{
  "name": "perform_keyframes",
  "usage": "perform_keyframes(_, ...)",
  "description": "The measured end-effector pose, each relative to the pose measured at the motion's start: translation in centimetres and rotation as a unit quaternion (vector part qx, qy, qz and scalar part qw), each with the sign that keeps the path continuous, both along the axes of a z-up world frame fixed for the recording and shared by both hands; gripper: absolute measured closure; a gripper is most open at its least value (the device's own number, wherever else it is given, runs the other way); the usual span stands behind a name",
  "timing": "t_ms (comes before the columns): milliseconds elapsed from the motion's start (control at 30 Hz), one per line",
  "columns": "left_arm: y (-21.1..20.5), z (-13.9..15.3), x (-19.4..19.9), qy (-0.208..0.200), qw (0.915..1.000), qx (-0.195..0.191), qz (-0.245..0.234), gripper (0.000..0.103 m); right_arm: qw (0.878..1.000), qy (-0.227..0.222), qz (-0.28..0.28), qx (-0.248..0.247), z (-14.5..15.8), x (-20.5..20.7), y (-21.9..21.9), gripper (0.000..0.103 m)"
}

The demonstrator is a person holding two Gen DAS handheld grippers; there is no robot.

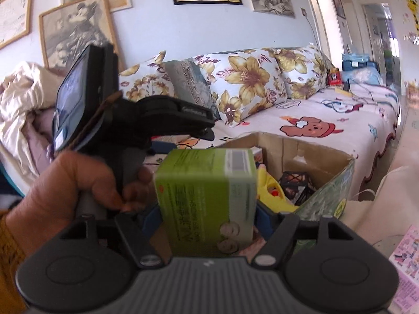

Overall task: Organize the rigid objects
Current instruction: 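Lower Rubik's cube and green box into the cardboard box, opening both tools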

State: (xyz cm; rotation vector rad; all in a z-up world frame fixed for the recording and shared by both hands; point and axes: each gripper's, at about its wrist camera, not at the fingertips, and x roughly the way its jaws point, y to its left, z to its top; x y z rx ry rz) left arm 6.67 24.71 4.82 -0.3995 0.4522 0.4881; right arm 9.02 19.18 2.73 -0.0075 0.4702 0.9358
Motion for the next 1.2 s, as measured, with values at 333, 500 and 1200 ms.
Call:
perform_keyframes(333, -0.6, 0.5, 0.9, -0.013, 0.9994, 0.019, -0.028, 0.005, 0.998, 0.000, -0.066, 0.020, 0.4, -1.4, -3.5, 0.006)
perform_keyframes(500, -1.1, 0.6, 1.3, -0.030, 0.9978, 0.023, -0.055, 0.002, 0.997, -0.006, -0.075, 0.020, 0.5, -1.6, -3.9, 0.006)
perform_keyframes(1200, -1.3, -1.3, 4.6, 0.047, 0.9939, 0.092, -0.039, 0.000, 0.995, -0.024, -0.095, -0.007, -0.5, -1.6, -6.0, 0.006)
